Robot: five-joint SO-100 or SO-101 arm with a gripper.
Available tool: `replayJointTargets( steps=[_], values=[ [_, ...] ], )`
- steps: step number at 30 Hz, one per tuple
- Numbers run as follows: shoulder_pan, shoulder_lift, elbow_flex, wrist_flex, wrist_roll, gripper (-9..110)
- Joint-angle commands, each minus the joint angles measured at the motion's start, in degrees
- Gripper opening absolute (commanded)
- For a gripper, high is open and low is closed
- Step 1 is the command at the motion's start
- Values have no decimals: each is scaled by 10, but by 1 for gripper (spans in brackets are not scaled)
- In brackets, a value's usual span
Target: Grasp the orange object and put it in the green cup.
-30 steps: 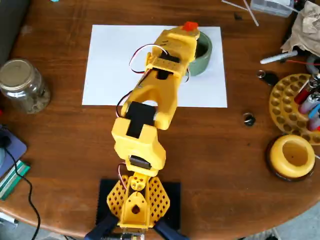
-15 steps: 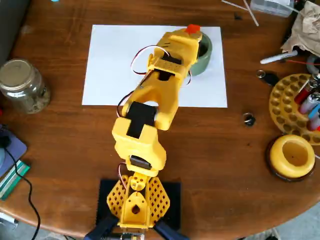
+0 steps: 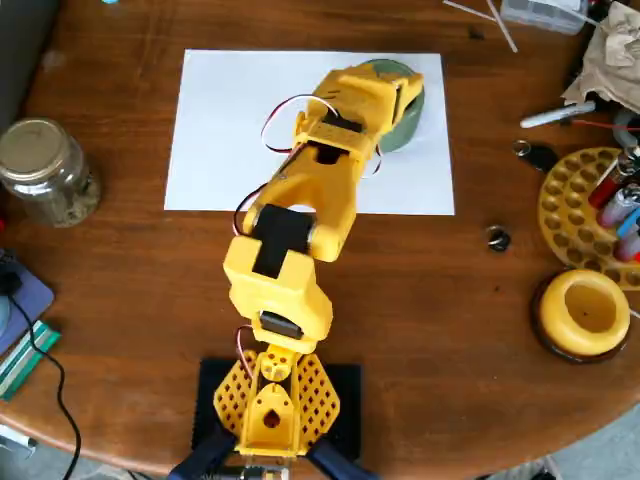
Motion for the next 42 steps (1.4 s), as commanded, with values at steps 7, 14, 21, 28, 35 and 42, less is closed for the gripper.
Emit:
replayJointTargets(
  steps=[7, 14, 21, 28, 35, 42],
  values=[
    [-6, 44, -2, 7, -4, 15],
    [-12, 83, -3, 85, -20, 0],
    [-11, 144, -12, 236, -153, 0],
    [-2, 251, 61, 299, -362, 0],
    [-5, 467, 242, 302, -578, 0],
    [-32, 604, 367, 340, -769, 0]
  ],
)
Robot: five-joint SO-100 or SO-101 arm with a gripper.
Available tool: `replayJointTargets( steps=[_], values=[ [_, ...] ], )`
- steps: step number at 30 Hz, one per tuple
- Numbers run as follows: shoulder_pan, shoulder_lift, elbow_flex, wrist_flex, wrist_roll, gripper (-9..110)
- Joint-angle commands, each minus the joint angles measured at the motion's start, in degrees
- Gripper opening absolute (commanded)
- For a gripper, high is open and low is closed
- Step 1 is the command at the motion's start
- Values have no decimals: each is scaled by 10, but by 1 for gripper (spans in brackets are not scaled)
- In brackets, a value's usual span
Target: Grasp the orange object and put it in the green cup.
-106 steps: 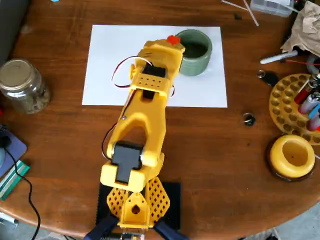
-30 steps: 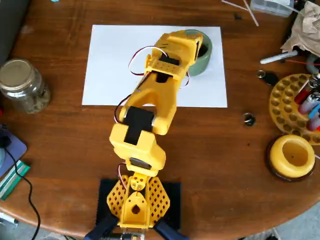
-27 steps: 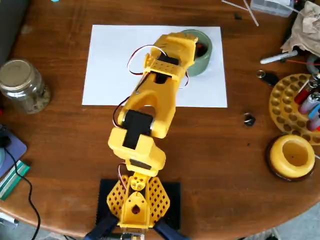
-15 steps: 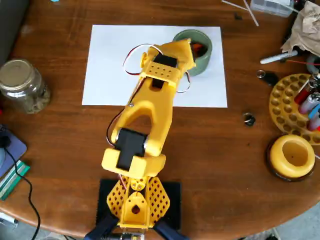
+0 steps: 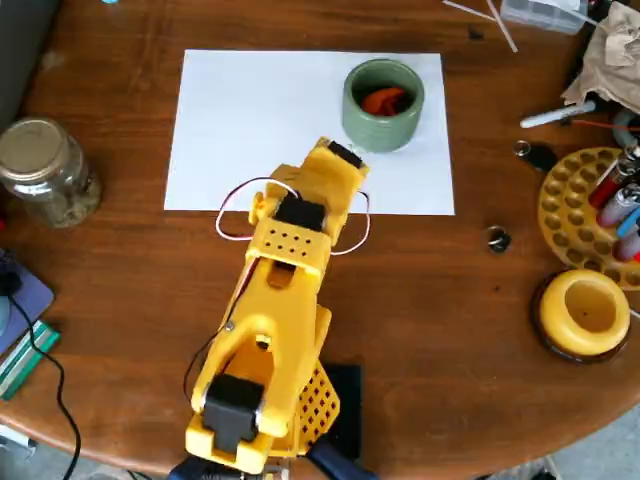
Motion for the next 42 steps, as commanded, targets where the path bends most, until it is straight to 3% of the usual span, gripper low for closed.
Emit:
replayJointTargets(
  steps=[1, 7, 16, 35, 42],
  values=[
    [-11, 56, 47, 6, -83, 0],
    [-20, 160, 147, 25, -157, 0],
    [-65, 216, 157, 204, -208, 0],
    [-93, 206, 157, 263, -214, 0],
    [-90, 341, 157, 373, -213, 0]
  ],
)
